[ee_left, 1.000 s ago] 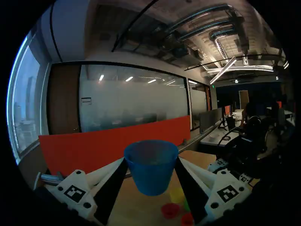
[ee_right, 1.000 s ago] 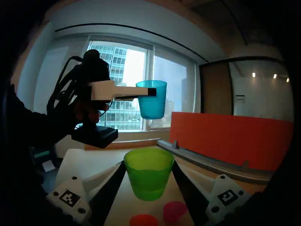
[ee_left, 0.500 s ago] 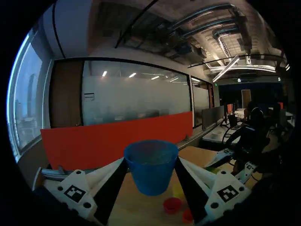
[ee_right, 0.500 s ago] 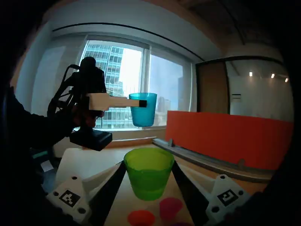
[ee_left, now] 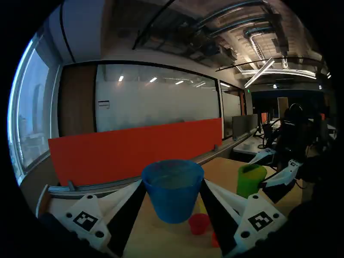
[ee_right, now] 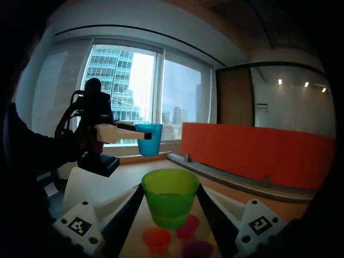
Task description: Pour water
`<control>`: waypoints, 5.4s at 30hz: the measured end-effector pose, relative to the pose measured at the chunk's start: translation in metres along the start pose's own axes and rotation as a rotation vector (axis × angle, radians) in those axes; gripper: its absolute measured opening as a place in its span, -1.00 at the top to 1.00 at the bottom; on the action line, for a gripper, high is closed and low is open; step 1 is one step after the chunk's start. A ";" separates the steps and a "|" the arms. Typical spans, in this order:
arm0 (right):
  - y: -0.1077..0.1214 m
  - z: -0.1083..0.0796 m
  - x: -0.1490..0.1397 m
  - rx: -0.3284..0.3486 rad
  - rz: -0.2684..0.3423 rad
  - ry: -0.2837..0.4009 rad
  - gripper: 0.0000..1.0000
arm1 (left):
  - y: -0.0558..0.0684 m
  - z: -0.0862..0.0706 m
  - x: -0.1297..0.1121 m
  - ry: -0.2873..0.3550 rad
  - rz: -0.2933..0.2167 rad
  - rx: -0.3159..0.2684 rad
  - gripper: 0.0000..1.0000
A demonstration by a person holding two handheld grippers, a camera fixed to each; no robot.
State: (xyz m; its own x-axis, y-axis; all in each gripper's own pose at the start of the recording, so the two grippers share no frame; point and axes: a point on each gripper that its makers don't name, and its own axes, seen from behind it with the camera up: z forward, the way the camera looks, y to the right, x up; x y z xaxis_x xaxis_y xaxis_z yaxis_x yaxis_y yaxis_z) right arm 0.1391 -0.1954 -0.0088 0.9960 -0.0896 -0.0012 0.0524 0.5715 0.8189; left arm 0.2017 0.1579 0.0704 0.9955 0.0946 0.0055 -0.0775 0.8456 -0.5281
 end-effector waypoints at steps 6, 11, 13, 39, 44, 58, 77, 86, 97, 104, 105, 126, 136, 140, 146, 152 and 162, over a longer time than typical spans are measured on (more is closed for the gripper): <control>0.007 -0.014 -0.001 -0.024 0.003 -0.002 -0.81 | 0.005 -0.004 -0.013 -0.007 0.015 -0.002 -0.70; 0.012 -0.025 -0.003 -0.042 0.013 -0.006 -0.81 | 0.008 -0.005 -0.026 -0.016 0.013 -0.002 -0.70; 0.013 -0.028 -0.005 -0.047 0.015 -0.009 -0.81 | 0.007 -0.006 -0.031 -0.018 0.011 0.001 -0.70; 0.002 -0.046 -0.056 -0.037 0.007 -0.133 -0.81 | 0.030 -0.006 -0.117 -0.170 0.045 -0.047 -0.71; 0.001 -0.047 -0.070 -0.032 0.001 -0.170 -0.81 | 0.033 -0.002 -0.137 -0.229 0.050 -0.058 -0.71; -0.006 -0.052 -0.104 0.003 0.006 -0.261 -0.81 | 0.042 0.001 -0.178 -0.355 0.080 -0.101 -0.71; -0.016 -0.054 -0.148 0.060 -0.007 -0.393 -0.81 | 0.051 0.000 -0.228 -0.518 0.124 -0.184 -0.71; -0.019 -0.053 -0.173 0.083 -0.015 -0.463 -0.82 | 0.054 0.004 -0.244 -0.577 0.140 -0.220 -0.71; -0.022 -0.050 -0.196 0.103 -0.023 -0.525 -0.83 | 0.054 0.009 -0.260 -0.612 0.140 -0.241 -0.71; -0.023 -0.047 -0.203 0.108 -0.022 -0.541 -0.83 | 0.056 0.011 -0.266 -0.612 0.135 -0.252 -0.71; -0.023 -0.046 -0.203 0.107 -0.021 -0.542 -0.83 | 0.057 0.011 -0.267 -0.613 0.135 -0.253 -0.71; -0.022 -0.042 -0.216 0.102 -0.014 -0.566 -0.82 | 0.061 0.008 -0.282 -0.626 0.137 -0.270 -0.71; -0.022 -0.044 -0.223 0.094 -0.020 -0.580 -0.83 | 0.062 0.004 -0.287 -0.636 0.122 -0.283 -0.72; -0.022 -0.046 -0.224 0.091 -0.027 -0.581 -0.83 | 0.062 0.002 -0.288 -0.641 0.125 -0.287 -0.71; -0.021 -0.050 -0.226 0.084 -0.024 -0.583 -0.85 | 0.063 0.001 -0.290 -0.647 0.128 -0.291 -0.72; -0.019 -0.053 -0.229 0.074 -0.023 -0.590 -0.87 | 0.065 0.000 -0.293 -0.658 0.163 -0.294 -0.71; -0.018 -0.056 -0.232 0.056 -0.017 -0.594 -0.99 | 0.072 -0.004 -0.298 -0.679 0.158 -0.319 -0.80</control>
State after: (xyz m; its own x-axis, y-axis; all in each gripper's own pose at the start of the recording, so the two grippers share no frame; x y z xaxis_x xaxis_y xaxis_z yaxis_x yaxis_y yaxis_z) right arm -0.0884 -0.1395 -0.0550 0.7832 -0.5484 0.2929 0.0485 0.5235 0.8506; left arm -0.1003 0.1885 0.0268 0.7136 0.5912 0.3759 -0.0940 0.6125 -0.7849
